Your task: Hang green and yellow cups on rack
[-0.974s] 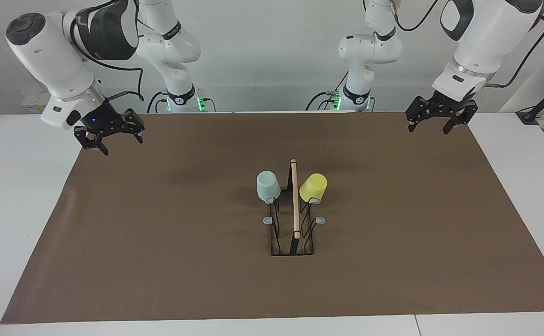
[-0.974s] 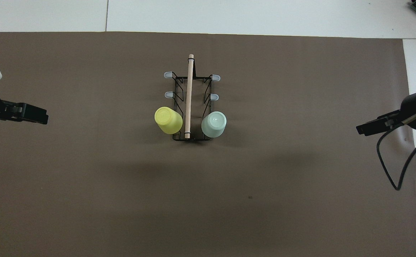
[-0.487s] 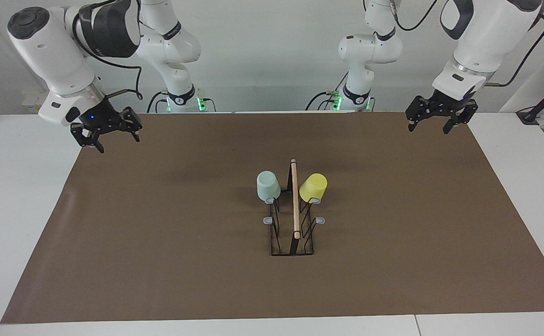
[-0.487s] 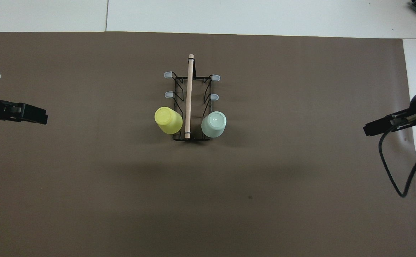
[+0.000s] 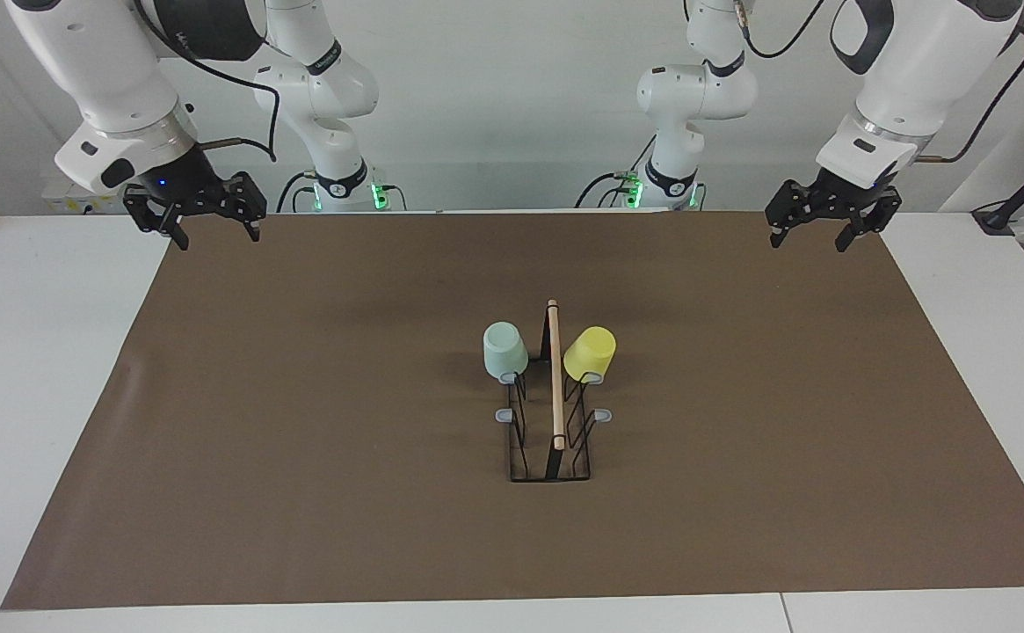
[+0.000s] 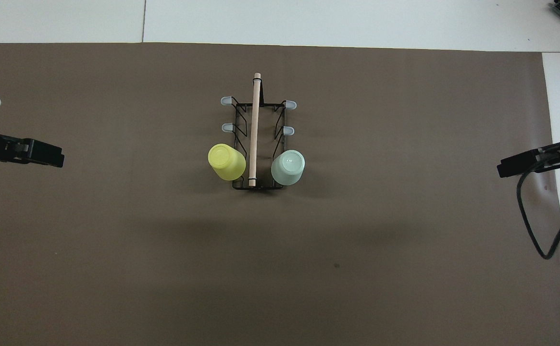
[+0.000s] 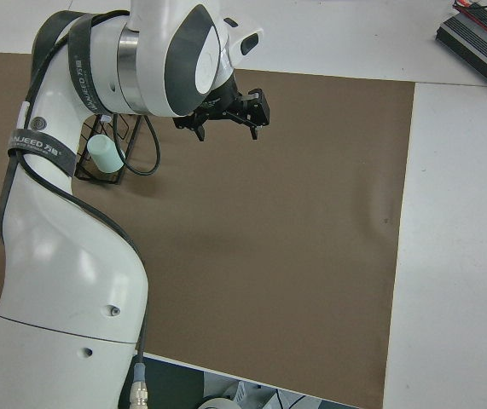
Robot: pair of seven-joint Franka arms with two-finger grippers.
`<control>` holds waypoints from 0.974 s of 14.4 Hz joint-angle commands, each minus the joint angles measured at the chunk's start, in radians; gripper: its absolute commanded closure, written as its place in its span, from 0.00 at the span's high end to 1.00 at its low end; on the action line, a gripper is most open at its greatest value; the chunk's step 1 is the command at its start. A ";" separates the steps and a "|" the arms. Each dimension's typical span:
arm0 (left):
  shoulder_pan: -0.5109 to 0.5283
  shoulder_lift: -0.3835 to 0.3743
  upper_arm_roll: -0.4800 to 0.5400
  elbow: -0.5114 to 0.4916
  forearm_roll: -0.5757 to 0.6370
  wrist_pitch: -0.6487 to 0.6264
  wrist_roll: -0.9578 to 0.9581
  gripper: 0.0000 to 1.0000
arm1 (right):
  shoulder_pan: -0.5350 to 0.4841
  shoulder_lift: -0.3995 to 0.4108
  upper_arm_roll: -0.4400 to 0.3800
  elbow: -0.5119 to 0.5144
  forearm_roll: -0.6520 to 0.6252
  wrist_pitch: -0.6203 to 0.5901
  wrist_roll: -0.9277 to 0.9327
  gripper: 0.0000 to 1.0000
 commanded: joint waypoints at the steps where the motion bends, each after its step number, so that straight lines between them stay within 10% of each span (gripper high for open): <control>1: -0.004 -0.019 0.006 -0.015 0.008 0.004 -0.003 1.00 | -0.006 0.006 0.019 0.007 -0.022 0.010 0.024 1.00; 14: -0.004 -0.019 0.006 -0.018 0.008 0.006 -0.003 1.00 | -0.005 0.021 0.026 0.007 -0.021 0.025 0.019 1.00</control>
